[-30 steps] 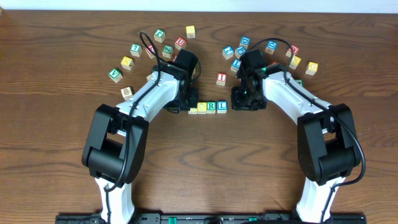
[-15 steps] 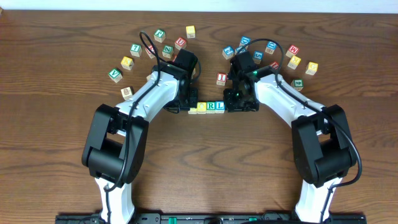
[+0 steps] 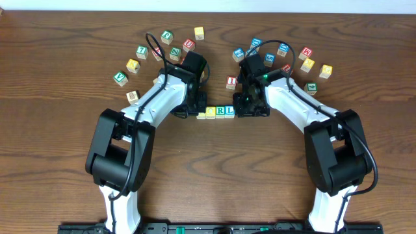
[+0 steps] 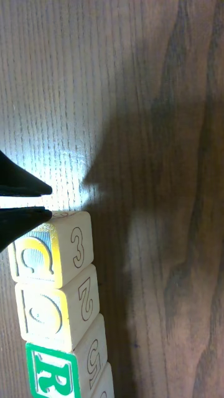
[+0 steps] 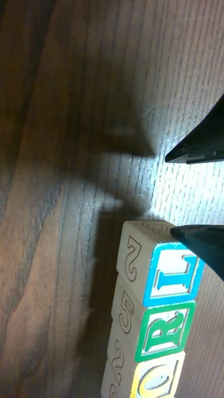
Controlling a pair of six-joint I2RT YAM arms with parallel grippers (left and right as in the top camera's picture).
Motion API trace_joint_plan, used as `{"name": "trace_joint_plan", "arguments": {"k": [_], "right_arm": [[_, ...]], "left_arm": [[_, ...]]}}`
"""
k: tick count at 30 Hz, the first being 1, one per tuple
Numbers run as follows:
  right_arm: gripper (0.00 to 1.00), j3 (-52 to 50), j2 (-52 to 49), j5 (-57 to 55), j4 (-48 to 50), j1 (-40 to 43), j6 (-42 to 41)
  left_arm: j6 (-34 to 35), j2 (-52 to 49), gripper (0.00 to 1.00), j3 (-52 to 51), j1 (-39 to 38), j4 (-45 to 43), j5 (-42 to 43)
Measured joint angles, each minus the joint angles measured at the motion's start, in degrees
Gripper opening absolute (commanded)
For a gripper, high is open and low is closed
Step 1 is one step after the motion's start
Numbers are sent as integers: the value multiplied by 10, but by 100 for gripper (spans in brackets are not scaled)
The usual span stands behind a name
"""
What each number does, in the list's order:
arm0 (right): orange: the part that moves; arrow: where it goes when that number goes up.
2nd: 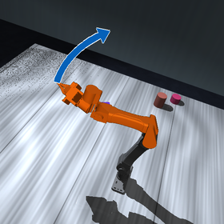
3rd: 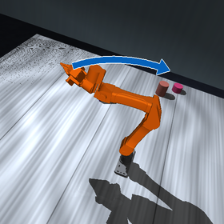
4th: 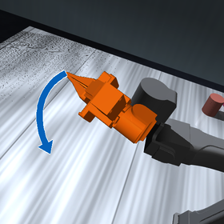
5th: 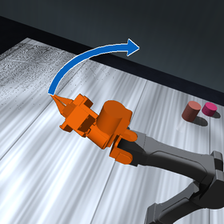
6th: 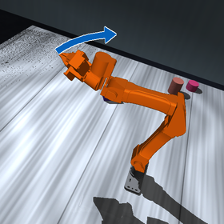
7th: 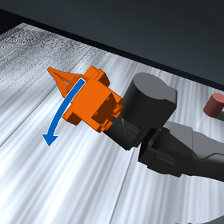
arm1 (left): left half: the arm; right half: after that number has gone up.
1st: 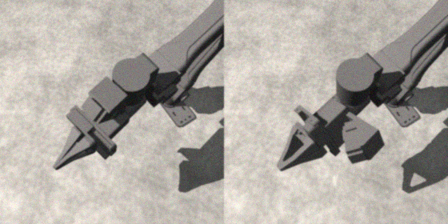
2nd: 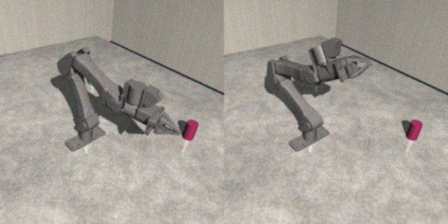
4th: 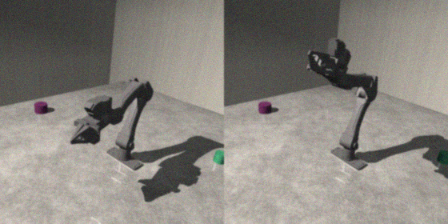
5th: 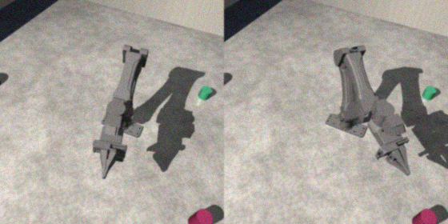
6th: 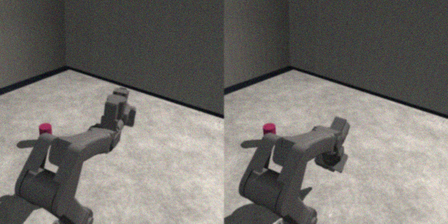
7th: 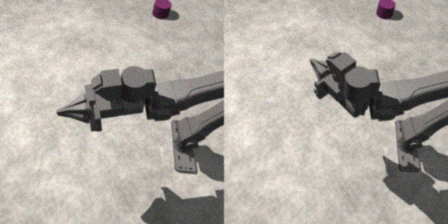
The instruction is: Spell out CORL
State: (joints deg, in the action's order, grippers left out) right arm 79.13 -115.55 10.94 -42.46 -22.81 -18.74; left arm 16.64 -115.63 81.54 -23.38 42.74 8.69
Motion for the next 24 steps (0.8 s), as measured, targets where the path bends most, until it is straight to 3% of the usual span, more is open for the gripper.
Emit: {"name": "trace_joint_plan", "arguments": {"k": [6, 18, 24], "right_arm": [[30, 0, 16, -1, -9, 16, 3], [31, 0, 66, -13, -30, 34, 4], [33, 0, 90, -16, -32, 35, 4]], "left_arm": [[0, 0, 8, 0, 0, 0, 0], [-9, 3, 21, 0, 13, 3, -12], [-20, 49, 22, 0, 42, 5, -31]]}}
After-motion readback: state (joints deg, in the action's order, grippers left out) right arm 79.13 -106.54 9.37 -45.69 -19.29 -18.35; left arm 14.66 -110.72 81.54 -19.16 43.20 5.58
